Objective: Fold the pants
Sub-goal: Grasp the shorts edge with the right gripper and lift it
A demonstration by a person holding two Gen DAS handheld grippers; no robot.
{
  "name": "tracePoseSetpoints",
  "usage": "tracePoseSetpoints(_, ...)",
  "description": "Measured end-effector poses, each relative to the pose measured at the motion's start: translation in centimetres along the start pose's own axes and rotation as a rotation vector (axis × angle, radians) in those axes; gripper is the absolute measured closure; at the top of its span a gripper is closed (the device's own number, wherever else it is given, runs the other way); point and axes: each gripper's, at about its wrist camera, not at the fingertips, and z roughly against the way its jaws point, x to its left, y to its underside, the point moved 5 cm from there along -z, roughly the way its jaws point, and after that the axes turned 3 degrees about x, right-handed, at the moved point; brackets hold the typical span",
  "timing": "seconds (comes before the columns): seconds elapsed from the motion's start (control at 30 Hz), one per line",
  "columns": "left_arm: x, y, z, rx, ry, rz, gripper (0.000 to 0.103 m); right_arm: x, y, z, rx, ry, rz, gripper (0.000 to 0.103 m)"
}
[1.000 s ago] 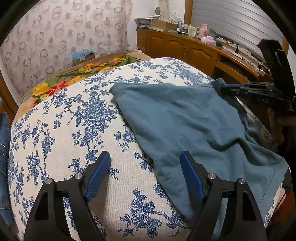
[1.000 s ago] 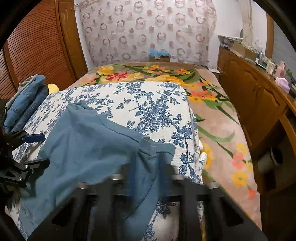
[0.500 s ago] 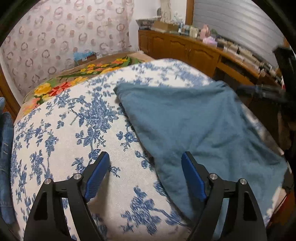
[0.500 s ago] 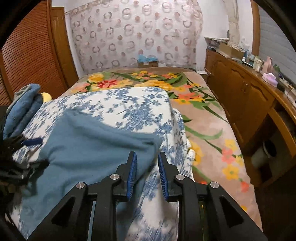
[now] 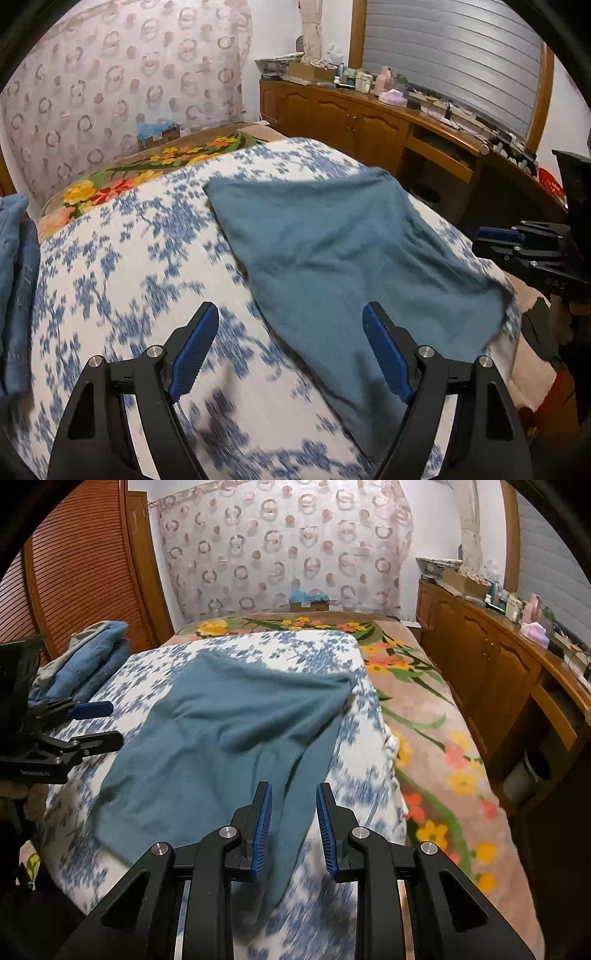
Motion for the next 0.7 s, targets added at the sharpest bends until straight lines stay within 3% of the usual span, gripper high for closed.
tracePoseSetpoints(0.37,-2.5,3.8,0.6,0.048,0.005,-0.023,0.022,0.5,2.8,1.6,0.031,-0.028,-0.028,0.078)
tracePoseSetpoints(0.5,-2.5,4.5,0.3,0.065,0.002,-0.025,0.022,0.8,3.1,2.3,0.010,-0.061,-0.049,0.094)
tracePoseSetpoints(0.7,-2.2,4.8,0.4,0.063,0.005,-0.016,0.022,2.1,3.8,3.8,0.010,-0.028,-0.020,0.095)
